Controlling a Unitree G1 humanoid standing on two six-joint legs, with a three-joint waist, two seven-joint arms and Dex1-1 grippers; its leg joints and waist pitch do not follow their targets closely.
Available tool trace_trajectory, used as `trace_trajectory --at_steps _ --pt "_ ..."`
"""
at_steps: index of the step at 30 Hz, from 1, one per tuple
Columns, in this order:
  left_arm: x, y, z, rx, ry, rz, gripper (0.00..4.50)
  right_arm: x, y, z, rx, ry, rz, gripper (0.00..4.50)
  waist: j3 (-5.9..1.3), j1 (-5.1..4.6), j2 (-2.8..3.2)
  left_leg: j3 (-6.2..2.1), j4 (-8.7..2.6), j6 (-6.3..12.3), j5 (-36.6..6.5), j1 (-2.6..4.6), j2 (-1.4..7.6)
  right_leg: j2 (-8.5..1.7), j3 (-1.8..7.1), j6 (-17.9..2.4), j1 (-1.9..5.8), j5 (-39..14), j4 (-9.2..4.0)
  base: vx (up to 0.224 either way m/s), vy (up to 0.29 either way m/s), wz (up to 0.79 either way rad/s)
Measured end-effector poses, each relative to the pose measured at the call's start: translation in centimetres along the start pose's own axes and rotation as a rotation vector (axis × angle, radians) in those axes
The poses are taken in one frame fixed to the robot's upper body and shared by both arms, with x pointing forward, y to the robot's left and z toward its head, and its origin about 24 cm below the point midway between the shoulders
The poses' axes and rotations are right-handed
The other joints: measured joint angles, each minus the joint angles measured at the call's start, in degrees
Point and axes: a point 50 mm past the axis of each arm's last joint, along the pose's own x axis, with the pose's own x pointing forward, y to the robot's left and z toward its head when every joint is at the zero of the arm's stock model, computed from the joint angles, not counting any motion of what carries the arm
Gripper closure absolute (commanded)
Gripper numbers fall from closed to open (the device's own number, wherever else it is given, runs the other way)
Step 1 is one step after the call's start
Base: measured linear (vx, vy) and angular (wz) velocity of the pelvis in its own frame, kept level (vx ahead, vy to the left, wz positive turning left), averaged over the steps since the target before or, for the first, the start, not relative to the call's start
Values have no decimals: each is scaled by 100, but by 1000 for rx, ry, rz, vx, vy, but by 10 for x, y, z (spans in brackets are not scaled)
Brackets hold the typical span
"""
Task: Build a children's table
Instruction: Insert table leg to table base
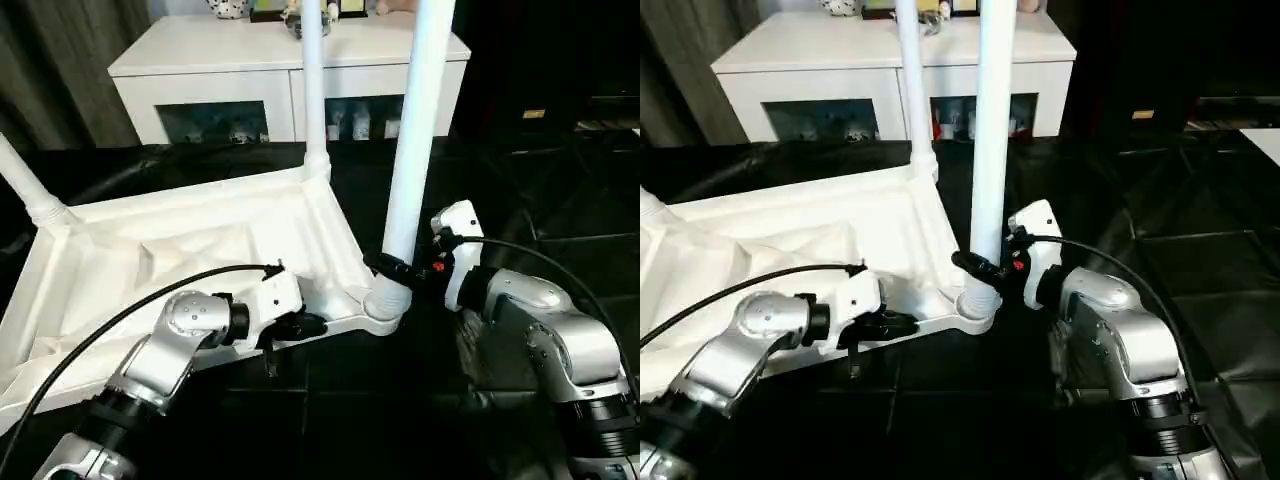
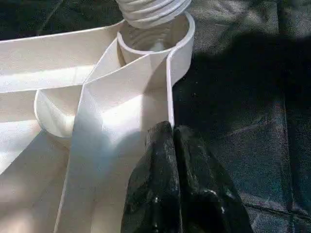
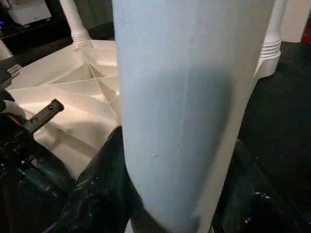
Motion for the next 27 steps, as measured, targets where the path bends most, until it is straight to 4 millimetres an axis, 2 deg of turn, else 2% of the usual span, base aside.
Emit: trace_trajectory --at_steps 11,19,27 --pt "1 1 2 2 20 -10 450 3 5 -2 47 -5 48 267 0 2 -1 0 -2 -6 4 4 0 0 0 -6 6 8 -7 0 0 0" --pt "2 1 3 -6 -3 -9 450 3 -1 -9 69 8 36 267 1 10 0 0 -5 -6 4 3 0 -1 0 -6 7 8 -10 0 0 0" --pt "4 0 2 -29 -29 -11 450 -1 -8 -18 143 -53 4 267 1 21 0 0 -15 -6 3 -4 -1 -1 0 -6 6 8 -29 0 0 0"
